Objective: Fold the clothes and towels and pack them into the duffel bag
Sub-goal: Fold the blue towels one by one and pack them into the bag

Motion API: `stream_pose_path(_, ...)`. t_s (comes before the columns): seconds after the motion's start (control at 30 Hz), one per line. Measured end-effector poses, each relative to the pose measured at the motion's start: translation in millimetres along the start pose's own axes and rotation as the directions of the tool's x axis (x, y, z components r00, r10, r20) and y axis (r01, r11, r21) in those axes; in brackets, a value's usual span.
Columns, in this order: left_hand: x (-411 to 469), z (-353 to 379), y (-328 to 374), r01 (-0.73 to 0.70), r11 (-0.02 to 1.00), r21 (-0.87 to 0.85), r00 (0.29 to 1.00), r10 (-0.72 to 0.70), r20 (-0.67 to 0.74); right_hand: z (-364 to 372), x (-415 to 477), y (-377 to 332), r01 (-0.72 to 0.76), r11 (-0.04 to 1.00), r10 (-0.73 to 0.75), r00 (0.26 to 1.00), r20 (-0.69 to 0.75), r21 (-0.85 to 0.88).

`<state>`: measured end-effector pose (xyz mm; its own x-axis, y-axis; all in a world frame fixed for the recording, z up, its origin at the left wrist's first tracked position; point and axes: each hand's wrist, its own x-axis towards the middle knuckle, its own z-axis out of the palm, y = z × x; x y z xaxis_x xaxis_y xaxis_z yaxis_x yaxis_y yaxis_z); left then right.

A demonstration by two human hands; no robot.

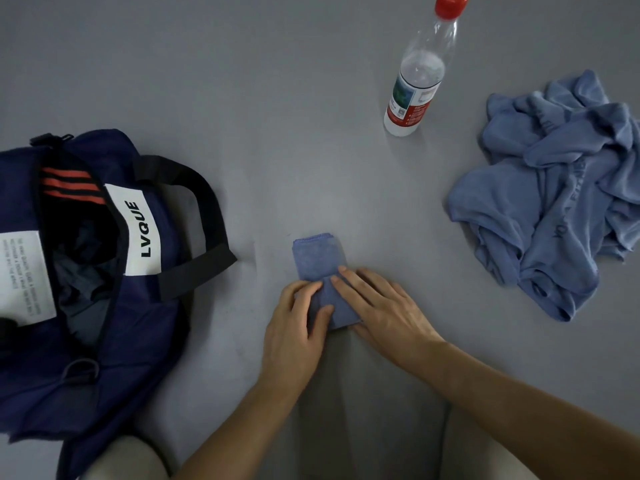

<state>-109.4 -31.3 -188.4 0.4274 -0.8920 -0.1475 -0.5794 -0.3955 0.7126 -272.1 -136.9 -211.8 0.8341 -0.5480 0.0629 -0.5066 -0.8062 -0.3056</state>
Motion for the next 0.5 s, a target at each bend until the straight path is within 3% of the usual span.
stream_pose_path(0.1,8.9,-12.7,-17.8,-0.071,0.997,-0.004,0.968,0.070,0.239,-3.2,4.0,4.6,-0.025,0.993,0.018,0.998,0.061,0.112)
stream_pose_path(0.17,16.4,-16.5,-29.8,-0.193,0.975,0.109,0.948,0.157,0.276,-6.1,7.7,4.6,-0.048,0.984,0.031,0.994,0.103,0.172)
stream_pose_path(0.23,24.1,-20.4,-31.9,-0.206,0.973,0.108,0.951,0.173,0.257,-11.3,13.2,3.4,-0.064,0.980,0.047,0.995,0.091,0.188)
stream_pose_path(0.37,33.5,-31.0,-22.2,-0.052,0.999,0.003,0.958,0.049,0.282,-20.2,23.1,-2.7,0.035,0.996,-0.035,0.999,0.000,0.080)
stream_pose_path(0.5,37.8,-40.6,-15.1,0.110,0.993,-0.030,0.902,-0.087,0.423,-18.2,23.9,-5.6,0.076,0.994,-0.072,0.996,-0.054,0.081)
